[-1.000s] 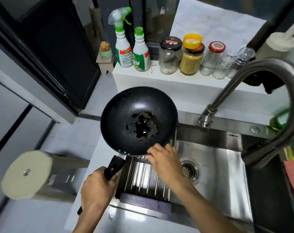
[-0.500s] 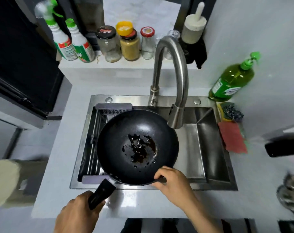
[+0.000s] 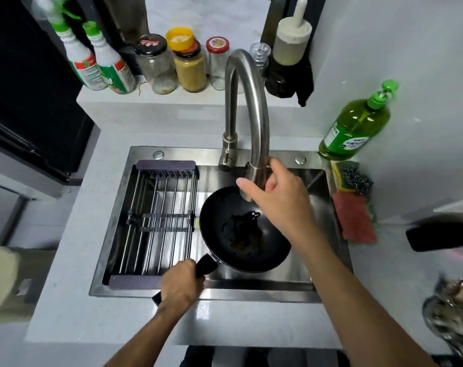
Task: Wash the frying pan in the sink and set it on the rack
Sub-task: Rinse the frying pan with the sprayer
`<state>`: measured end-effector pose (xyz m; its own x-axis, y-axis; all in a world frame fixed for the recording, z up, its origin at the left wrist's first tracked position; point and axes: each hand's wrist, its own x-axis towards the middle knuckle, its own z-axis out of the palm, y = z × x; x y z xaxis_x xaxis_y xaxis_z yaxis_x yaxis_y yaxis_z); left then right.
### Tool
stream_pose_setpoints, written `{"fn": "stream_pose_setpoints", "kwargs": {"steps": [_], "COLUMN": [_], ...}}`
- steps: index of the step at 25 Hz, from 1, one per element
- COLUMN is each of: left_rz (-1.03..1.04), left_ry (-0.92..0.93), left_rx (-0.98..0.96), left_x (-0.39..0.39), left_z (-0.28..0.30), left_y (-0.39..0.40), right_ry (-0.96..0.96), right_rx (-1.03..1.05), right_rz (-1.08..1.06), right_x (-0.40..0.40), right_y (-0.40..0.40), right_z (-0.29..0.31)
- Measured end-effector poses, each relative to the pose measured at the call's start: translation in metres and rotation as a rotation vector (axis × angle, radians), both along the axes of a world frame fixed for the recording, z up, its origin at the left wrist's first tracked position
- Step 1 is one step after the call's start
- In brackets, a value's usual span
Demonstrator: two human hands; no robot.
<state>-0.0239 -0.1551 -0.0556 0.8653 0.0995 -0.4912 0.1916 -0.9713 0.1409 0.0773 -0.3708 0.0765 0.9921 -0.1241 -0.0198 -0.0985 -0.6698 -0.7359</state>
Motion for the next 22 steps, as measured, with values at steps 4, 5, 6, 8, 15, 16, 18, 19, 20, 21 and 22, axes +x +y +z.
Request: {"fn": "stream_pose_setpoints", "kwargs": {"steps": [4, 5, 6, 8, 15, 16, 18, 19, 20, 21, 22], "left_rz": [0.003, -0.010, -0.046, -0.176, -0.093, -0.005, 0.074, 0.049, 0.018, 0.001, -0.008], "left_ry": [0.009, 0.009, 0.008, 0.015, -0.163, -0.260, -0.387, -0.403, -0.399, -0.394, -0.397], "left_rx": [0.011, 0.019, 0.049, 0.136, -0.167, -0.293, -0.439, -0.443, -0.410, -0.362, -0.312], "left_x": [0.010, 0.011, 0.012, 0.011, 0.076, 0.110, 0.183, 0.214, 0.238, 0.252, 0.258], "left_z": [-0.028, -0.034, -0.040, -0.049, -0.020, -0.008, 0.015, 0.025, 0.030, 0.032, 0.030], "left_y": [-0.007, -0.006, -0.002, 0.007, 0.002, -0.012, -0.044, -0.057, -0.068, -0.074, -0.076], "right_ry": [-0.089, -0.066, -0.028, 0.063, 0.182, 0.173, 0.161, 0.161, 0.172, 0.192, 0.217], "right_rx": [-0.185, -0.198, -0.212, -0.259, -0.213, -0.227, -0.250, -0.248, -0.232, -0.210, -0.197], "right_rz": [-0.055, -0.084, -0.130, -0.199, -0.081, -0.055, -0.003, 0.011, 0.016, 0.020, 0.031], "right_x": [0.016, 0.020, 0.027, 0.045, 0.077, 0.077, 0.074, 0.073, 0.070, 0.068, 0.067], "right_y": [-0.007, -0.017, -0.027, -0.043, -0.067, -0.070, -0.075, -0.077, -0.079, -0.080, -0.080], "right_z": [-0.002, -0.004, -0.006, -0.006, -0.031, -0.035, -0.044, -0.049, -0.054, -0.056, -0.059]}}
